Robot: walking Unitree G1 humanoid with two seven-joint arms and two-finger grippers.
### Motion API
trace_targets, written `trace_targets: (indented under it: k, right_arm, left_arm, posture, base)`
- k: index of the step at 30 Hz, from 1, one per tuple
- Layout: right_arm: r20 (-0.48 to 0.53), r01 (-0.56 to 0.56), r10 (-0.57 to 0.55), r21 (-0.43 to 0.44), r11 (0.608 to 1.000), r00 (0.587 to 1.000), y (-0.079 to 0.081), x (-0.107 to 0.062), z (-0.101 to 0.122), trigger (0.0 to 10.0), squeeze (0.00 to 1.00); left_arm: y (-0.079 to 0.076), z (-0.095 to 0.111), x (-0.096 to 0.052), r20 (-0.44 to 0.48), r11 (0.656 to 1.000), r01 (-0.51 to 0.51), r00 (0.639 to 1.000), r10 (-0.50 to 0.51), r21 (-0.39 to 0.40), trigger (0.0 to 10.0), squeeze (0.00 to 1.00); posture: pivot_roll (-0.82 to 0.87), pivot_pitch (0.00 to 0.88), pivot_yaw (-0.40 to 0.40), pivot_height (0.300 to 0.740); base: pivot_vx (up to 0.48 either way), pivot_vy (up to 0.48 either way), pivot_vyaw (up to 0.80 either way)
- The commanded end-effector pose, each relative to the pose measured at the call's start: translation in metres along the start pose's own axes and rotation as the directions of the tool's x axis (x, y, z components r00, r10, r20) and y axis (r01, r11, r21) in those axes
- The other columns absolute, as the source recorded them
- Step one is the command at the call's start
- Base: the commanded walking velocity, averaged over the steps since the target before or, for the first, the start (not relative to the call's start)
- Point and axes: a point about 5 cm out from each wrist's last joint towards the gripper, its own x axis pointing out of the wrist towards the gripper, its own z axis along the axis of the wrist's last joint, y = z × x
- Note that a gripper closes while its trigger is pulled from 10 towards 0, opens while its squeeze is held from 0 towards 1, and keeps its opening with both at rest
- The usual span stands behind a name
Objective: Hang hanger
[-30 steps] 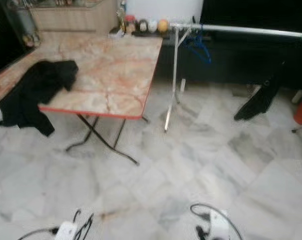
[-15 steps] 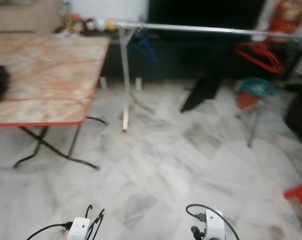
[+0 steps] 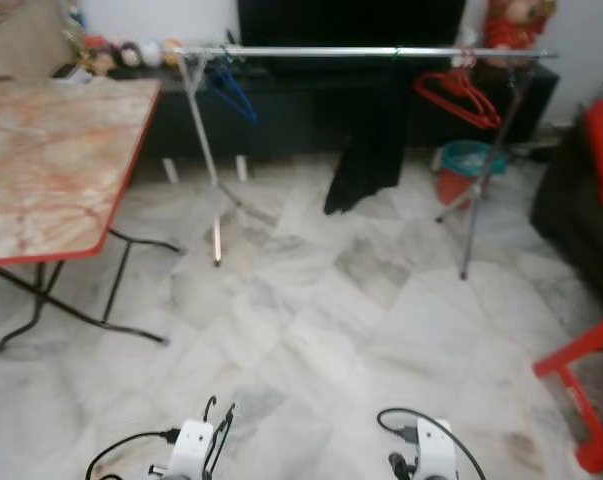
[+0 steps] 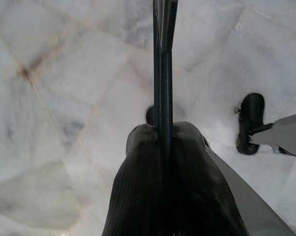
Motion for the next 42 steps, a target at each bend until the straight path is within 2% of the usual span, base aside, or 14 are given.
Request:
trace_targets:
  k: [1,13,42]
  right_arm:
    - [0.001,-0.008,0.008,0.003,1.000,1.000,0.0021,0.0002,0.0005,10.0,0.00]
    - [0.005,-0.015,0.015,0.007,1.000,1.000,0.0026,0.0001,0.0007,10.0,0.00]
    - [0.002,-0.017,0.017,0.007,1.000,1.000,0.0031,-0.0001,-0.0006,10.0,0.00]
  left_arm:
    - [0.0198,-0.0056,-0.0025,-0.010,0.999,-0.033,0.999,0.033,-0.013,10.0,0.00]
    - [0.0253,-0.0082,-0.0036,-0.014,0.999,-0.030,0.999,0.030,-0.011,10.0,0.00]
    - [0.0258,-0.0101,-0.0039,-0.018,1.000,-0.021,1.000,0.021,-0.020,10.0,0.00]
  posture:
    - [-0.03,0.000,0.012,0.740]
    - [-0.01,0.000,0.009,0.740]
    - [-0.01,0.000,0.011,0.740]
  base:
    - [0.000,0.000,0.00]
    - [0.258,0.000,0.00]
    - [0.310,0.000,0.00]
